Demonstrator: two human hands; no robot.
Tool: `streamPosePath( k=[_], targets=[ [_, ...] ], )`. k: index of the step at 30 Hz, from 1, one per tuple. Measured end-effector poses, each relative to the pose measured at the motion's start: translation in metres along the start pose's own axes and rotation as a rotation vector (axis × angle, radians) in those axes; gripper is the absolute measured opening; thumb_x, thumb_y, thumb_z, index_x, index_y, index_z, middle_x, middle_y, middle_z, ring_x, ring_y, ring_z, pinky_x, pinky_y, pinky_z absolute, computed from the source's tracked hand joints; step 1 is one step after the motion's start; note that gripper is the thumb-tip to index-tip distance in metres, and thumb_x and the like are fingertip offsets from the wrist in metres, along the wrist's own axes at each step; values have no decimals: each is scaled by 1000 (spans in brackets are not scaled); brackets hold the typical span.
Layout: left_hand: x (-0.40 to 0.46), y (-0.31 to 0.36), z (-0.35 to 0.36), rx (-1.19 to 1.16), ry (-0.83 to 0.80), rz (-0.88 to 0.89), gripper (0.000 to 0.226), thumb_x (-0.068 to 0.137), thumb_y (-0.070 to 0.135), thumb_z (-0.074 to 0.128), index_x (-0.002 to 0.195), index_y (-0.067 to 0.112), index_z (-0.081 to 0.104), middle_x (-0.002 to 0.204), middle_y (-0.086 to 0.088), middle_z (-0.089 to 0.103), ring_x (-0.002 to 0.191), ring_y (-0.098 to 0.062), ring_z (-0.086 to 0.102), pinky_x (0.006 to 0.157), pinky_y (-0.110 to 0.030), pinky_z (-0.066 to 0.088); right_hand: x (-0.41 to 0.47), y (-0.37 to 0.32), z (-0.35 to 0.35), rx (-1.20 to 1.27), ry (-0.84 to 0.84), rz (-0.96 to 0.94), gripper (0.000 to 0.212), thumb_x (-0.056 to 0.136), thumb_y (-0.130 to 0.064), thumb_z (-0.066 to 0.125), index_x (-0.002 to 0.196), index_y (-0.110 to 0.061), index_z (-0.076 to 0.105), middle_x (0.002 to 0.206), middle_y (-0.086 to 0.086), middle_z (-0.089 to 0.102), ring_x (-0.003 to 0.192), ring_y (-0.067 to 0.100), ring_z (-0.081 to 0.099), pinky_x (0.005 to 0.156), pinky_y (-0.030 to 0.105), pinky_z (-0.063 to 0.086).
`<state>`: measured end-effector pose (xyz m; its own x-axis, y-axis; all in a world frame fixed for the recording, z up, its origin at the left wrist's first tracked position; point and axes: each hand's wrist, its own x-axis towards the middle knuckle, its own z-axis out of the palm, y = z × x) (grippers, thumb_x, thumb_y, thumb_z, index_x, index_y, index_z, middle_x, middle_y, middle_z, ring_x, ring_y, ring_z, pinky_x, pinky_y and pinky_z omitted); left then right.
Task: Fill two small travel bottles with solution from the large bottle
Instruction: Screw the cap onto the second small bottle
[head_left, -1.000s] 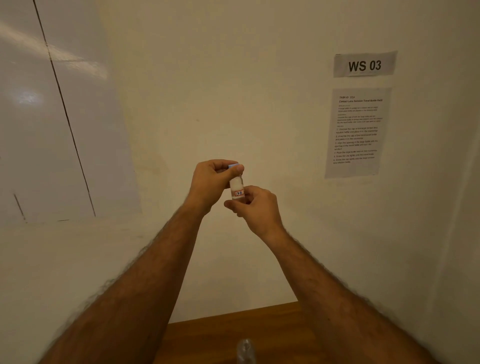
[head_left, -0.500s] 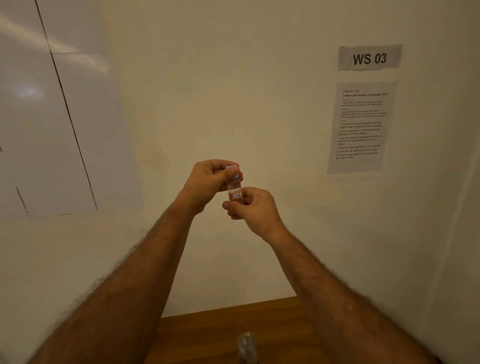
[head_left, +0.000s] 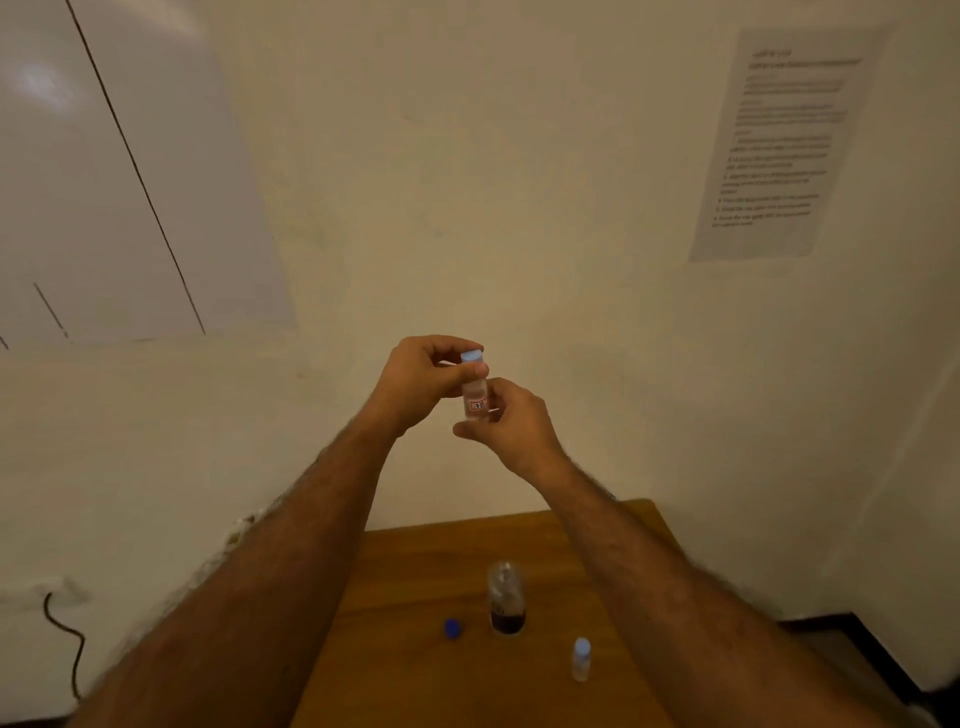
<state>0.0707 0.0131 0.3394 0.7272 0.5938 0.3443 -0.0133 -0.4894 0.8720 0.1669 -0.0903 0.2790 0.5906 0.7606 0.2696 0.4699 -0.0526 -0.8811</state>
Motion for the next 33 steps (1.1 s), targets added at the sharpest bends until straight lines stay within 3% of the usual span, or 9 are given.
streamPosePath(
  k=[3, 6, 10, 13, 19, 24, 33],
  targets=[
    [-18, -32, 6, 23, -13, -72, 28, 83, 13, 73, 111, 9, 70, 103, -9, 71, 92, -23, 69, 80, -35, 59, -10, 26, 9, -66, -144, 60, 54, 78, -13, 78, 127, -17, 56, 125, 3, 63, 103, 19, 64, 81, 27, 52],
    [-39, -66, 15, 42, -21, -146, 30, 82, 13, 74, 112, 8, 70, 104, -8, 72, 93, -20, 69, 81, -32, 58, -22, 53, 17, -145, -225, 114, 57, 83, 2, 65, 136, -12, 50, 134, 8, 58, 113, 22, 61, 83, 30, 53],
    [-74, -113, 35, 92, -59, -222, 32, 82, 15, 75, 112, 8, 70, 104, -2, 71, 93, -13, 67, 82, -21, 55, -41, 89, 29, -235, -205, 179, 43, 89, 7, 54, 129, -7, 58, 128, 11, 62, 112, 22, 61, 92, 32, 52],
    [-99, -147, 50, 116, -101, -289, 31, 81, 18, 76, 111, 12, 70, 100, 4, 70, 90, -4, 66, 74, -12, 52, -56, 115, 39, -267, -205, 217, 34, 92, 3, 53, 122, -6, 63, 121, 11, 66, 110, 23, 62, 96, 37, 51],
    [-147, -208, 78, 180, -167, -425, 23, 84, 18, 73, 106, 20, 68, 97, 7, 69, 84, -2, 65, 67, -16, 52, -89, 167, 57, -309, -195, 313, 29, 90, 0, 53, 113, -11, 67, 118, 9, 66, 106, 22, 62, 92, 41, 54],
    [-184, -252, 96, 200, -178, -512, 29, 84, 16, 73, 113, 16, 68, 97, 10, 65, 83, 2, 62, 72, -18, 50, -116, 206, 70, -338, -175, 339, 22, 92, -4, 57, 109, -10, 69, 116, 9, 68, 104, 21, 63, 88, 33, 53],
    [-223, -304, 129, 189, -159, -529, 31, 84, 13, 72, 115, 14, 68, 108, 2, 71, 92, -5, 64, 82, -24, 54, -166, 257, 93, -355, -147, 453, 15, 92, -6, 59, 103, -12, 68, 99, 2, 69, 87, 10, 61, 75, 21, 49]
  ],
)
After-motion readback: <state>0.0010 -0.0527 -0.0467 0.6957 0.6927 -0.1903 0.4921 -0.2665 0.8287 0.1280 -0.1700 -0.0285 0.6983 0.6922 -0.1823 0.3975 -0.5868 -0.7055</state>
